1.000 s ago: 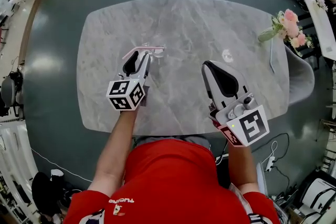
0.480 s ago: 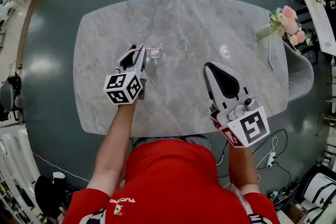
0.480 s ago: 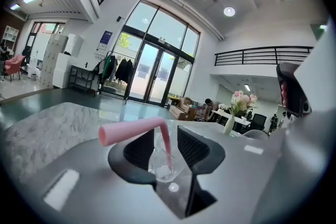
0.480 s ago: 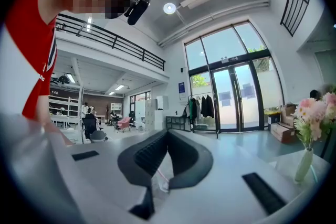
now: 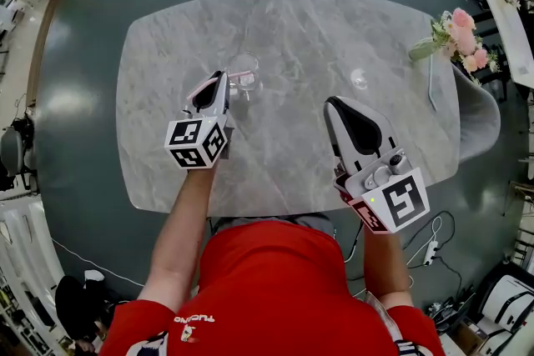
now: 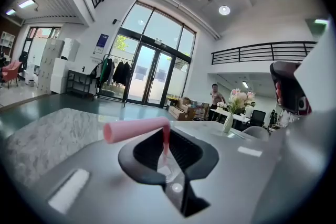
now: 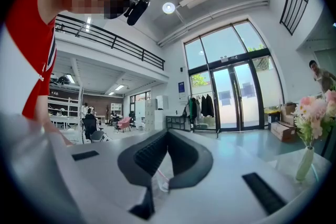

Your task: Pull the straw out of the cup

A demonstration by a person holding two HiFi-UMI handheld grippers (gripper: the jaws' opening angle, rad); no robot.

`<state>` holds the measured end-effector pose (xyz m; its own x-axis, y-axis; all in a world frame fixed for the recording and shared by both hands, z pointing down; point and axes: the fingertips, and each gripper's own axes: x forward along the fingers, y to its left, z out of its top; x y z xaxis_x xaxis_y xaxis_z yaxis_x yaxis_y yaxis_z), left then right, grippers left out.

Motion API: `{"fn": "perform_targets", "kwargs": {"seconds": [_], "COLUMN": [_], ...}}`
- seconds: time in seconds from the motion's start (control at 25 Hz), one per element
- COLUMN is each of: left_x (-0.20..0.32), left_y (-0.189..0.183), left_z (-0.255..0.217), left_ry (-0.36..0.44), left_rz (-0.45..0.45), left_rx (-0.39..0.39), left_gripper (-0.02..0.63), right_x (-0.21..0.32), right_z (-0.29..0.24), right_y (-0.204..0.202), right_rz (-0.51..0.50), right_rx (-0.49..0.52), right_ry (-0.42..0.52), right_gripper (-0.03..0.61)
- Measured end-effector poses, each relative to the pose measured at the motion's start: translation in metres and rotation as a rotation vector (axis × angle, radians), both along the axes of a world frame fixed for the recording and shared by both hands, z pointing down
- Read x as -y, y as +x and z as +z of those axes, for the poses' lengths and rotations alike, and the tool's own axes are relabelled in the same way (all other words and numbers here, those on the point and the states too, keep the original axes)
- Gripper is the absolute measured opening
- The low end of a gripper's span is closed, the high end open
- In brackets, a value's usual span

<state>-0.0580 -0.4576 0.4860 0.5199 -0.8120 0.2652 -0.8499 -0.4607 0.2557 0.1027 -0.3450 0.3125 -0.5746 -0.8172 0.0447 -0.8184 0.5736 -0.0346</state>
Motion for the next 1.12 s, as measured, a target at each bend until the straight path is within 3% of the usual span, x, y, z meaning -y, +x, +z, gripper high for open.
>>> {"fn": "perform_targets", "kwargs": {"seconds": [0.48,1.12], "left_x": [-0.042,-0.109], "left_y": [0.006,-0.014], "left_z": [-0.08,-0.194], "left_ry": [0.193,0.381], "left_rz": [0.087,0.105], "left_rx": [0.026,-0.056], "left_gripper": [0.035,0.035], "right_x": [-0.005,-0.027], "right_z": [-0.009,-0.026], "right_y": [-0.006,-0.025], "right_rz": [-0.015,-0.044], "right_rx": [0.021,0.053], "right_ry": [0.033,0.089], "right_gripper": [0.001,0.0]}}
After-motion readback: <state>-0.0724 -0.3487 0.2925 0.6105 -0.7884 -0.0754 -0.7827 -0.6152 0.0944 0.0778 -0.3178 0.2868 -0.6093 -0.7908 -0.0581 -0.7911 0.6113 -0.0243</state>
